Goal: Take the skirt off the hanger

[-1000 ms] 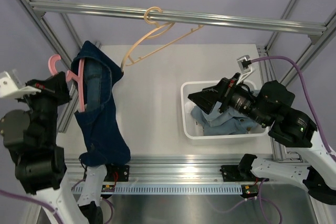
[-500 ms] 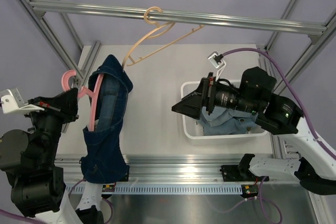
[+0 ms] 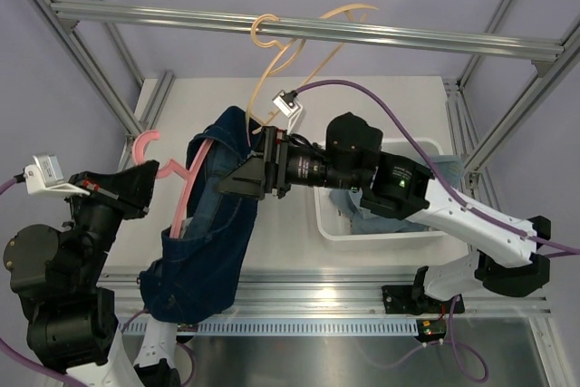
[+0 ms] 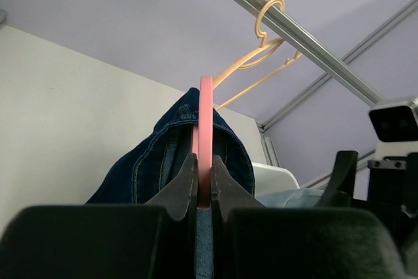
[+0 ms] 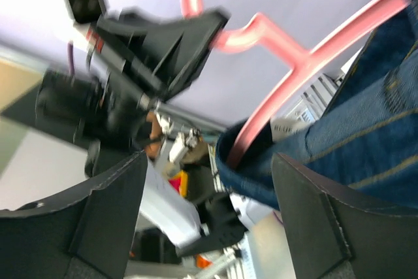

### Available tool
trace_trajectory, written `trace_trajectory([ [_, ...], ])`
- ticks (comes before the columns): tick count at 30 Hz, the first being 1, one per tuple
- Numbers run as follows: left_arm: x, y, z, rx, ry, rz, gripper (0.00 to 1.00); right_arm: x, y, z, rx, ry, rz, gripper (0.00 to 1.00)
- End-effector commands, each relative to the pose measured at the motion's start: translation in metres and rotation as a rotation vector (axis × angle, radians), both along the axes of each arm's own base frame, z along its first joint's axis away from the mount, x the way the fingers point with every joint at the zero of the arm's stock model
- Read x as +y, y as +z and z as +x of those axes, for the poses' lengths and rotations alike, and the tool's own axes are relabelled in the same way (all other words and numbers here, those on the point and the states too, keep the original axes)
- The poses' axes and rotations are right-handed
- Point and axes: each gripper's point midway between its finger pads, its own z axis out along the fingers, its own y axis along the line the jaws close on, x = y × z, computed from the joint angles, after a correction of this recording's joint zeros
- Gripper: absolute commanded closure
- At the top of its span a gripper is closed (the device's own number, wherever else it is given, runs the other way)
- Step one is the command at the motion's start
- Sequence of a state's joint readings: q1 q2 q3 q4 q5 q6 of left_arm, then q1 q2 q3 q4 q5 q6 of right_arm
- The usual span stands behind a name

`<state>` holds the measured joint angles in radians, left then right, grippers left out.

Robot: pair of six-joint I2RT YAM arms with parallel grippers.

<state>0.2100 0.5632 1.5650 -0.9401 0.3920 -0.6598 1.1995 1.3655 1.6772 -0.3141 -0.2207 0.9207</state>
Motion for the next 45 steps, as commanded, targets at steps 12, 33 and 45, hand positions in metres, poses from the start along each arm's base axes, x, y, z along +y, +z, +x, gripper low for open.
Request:
trace_trajectory([
  [12, -0.026, 0.042, -0.034, -0.188, -0.124, -0.026, 1.00, 0.050, -0.023, 0.030, 0.147, -0.194, -0.054, 0.20],
  [33, -0.037, 0.046, -0.052, -0.223, -0.173, 0.000, 1.00, 0.043, -0.037, 0.071, 0.225, -0.453, -0.046, 0.30],
  [45, -0.044, 0.042, -0.050, -0.213, -0.223, 0.002, 1.00, 0.080, -0.051, 0.052, 0.152, -0.274, -0.101, 0.36],
])
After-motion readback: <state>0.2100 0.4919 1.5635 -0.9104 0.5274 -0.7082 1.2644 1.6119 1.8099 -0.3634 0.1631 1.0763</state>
